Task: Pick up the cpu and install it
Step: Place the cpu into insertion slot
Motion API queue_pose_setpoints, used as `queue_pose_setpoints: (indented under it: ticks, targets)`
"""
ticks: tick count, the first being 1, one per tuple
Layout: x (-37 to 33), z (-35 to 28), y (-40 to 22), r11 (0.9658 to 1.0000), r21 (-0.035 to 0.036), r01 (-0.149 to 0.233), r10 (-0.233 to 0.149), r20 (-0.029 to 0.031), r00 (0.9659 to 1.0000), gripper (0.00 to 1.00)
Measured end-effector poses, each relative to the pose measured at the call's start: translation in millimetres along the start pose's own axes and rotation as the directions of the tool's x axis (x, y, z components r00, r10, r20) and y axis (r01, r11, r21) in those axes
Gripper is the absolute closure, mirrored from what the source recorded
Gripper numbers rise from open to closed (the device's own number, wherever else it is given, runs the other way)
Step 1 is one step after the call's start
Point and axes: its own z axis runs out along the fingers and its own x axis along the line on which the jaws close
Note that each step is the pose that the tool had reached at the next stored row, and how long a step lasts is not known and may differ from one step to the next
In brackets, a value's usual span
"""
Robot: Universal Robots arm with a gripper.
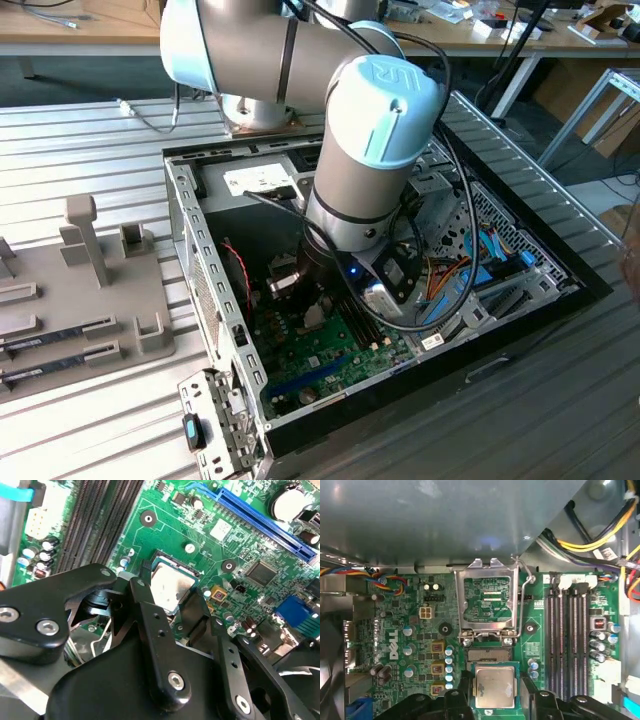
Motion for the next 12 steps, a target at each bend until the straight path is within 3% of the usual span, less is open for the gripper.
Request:
queue_pose_setpoints:
  ticks: [6,12]
  targets:
    - [1.4,8.0,2.8,1.0,0.0001,0.0,0.0,0.0,1.0,0.53]
    - [2.1,11.4,3.8,1.0,0.0004,0.0,0.0,-0.0002,1.0,0.53]
